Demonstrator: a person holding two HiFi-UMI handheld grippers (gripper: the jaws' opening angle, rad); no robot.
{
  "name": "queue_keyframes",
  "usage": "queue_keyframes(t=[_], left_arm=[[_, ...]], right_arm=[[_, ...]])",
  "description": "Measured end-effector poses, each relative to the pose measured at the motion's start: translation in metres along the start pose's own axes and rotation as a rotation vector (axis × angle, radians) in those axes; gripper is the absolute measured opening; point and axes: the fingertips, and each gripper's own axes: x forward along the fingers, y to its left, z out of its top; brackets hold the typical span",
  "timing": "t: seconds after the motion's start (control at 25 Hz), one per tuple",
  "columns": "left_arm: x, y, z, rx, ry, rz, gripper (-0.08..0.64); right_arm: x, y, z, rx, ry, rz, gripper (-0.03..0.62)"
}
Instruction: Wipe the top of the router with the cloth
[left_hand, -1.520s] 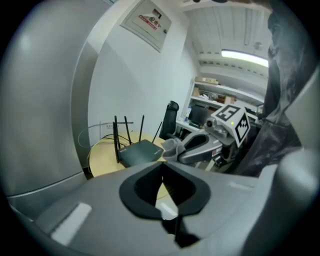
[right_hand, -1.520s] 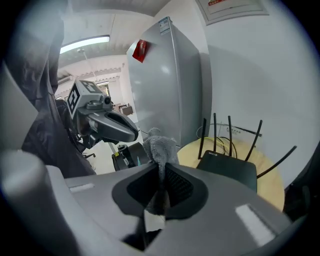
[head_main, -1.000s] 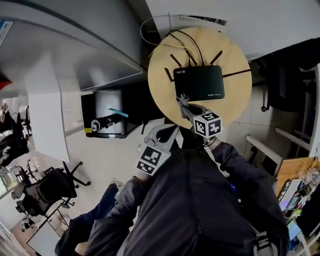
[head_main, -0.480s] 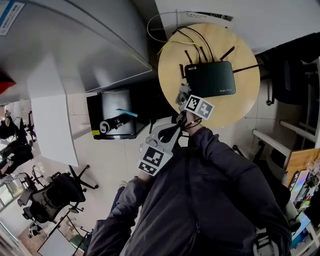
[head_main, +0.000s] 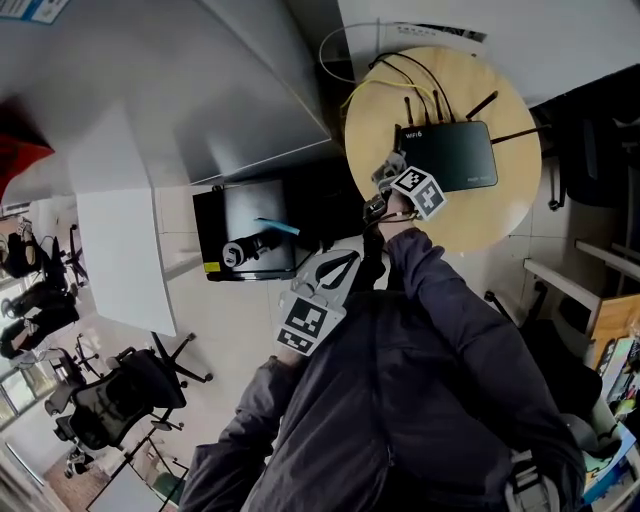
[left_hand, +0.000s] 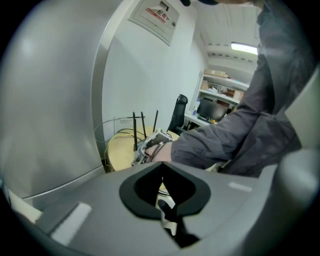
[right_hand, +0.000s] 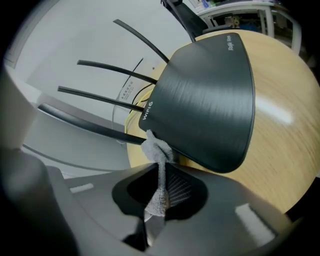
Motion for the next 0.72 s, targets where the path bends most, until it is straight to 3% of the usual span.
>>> queue_keyframes(t=[0.24, 0.52, 0.6, 0.72], left_arm=[[-0.004, 0.004, -0.003, 0.004, -0.006, -0.022, 0.0], [0.004, -0.008, -0.001, 0.015, -0.023, -0.071, 0.0], [0.006, -0.011, -0.001, 0.016, -0.026, -0.08, 0.0], [0.008, -0.016, 0.001, 0.021, -0.034, -0.089, 0.0]], right_arm=[[-0.009, -0.018, -0.001, 0.048, -0.025, -0.017, 0.029], [-0.033, -0.049, -0.007, 0.007, -0.003, -0.014, 0.029], [-0.039, -0.053, -0.01, -0.074, 0.018, 0.003, 0.029], [-0.044, -0.053, -0.014, -0.403, 0.111, 0.035, 0.029]])
